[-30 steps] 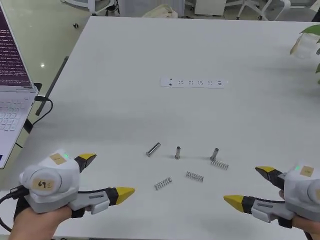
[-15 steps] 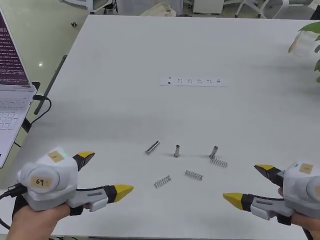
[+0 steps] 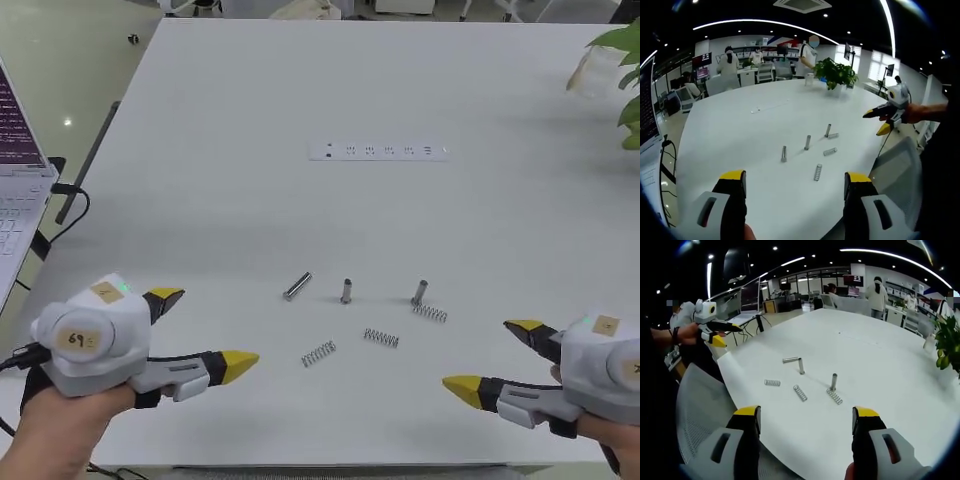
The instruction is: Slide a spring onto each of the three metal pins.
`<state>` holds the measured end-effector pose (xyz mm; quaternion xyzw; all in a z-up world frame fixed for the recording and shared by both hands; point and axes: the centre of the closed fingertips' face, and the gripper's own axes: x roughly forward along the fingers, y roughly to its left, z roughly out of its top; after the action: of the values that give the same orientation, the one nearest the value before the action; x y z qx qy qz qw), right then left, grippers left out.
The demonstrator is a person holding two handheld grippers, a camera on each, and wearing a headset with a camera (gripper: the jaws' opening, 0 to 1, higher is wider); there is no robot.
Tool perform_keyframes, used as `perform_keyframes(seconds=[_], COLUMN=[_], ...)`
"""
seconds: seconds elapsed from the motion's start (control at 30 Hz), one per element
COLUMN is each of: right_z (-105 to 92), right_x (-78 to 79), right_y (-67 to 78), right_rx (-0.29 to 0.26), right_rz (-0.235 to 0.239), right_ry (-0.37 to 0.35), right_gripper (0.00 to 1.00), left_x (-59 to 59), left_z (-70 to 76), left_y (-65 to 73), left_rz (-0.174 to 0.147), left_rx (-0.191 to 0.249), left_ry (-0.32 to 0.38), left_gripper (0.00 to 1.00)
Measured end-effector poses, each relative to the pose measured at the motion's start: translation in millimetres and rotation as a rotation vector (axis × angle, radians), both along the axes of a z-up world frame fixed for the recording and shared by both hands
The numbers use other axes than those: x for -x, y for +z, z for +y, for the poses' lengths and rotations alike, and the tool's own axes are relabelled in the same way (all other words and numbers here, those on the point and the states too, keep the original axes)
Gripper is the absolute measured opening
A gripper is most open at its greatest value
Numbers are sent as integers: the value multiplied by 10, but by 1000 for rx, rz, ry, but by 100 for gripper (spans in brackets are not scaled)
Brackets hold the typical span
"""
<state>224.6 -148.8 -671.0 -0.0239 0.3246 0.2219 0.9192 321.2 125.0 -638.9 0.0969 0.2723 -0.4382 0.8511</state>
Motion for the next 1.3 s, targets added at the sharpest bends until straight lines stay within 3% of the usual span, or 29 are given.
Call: perform_keyframes(seconds=[0.77,1.1,1.3], right_z=[0,30,39], right_x=[57,37,31], right_y=[-33,-35,-37], right_rx=[-7,-8,-11], right_rz=[18,22,21], right_ry=[-18,-12,-11], right_gripper=[73,72,72], left_x=[-328,-500,-633], left_z=[-224,-367,-475], left_y=[-52,-127,-249], left_rz=[2,14,28], left_rx=[-9,-17,-30], left_ry=[-59,-86,-98], left_gripper=[75,73,72])
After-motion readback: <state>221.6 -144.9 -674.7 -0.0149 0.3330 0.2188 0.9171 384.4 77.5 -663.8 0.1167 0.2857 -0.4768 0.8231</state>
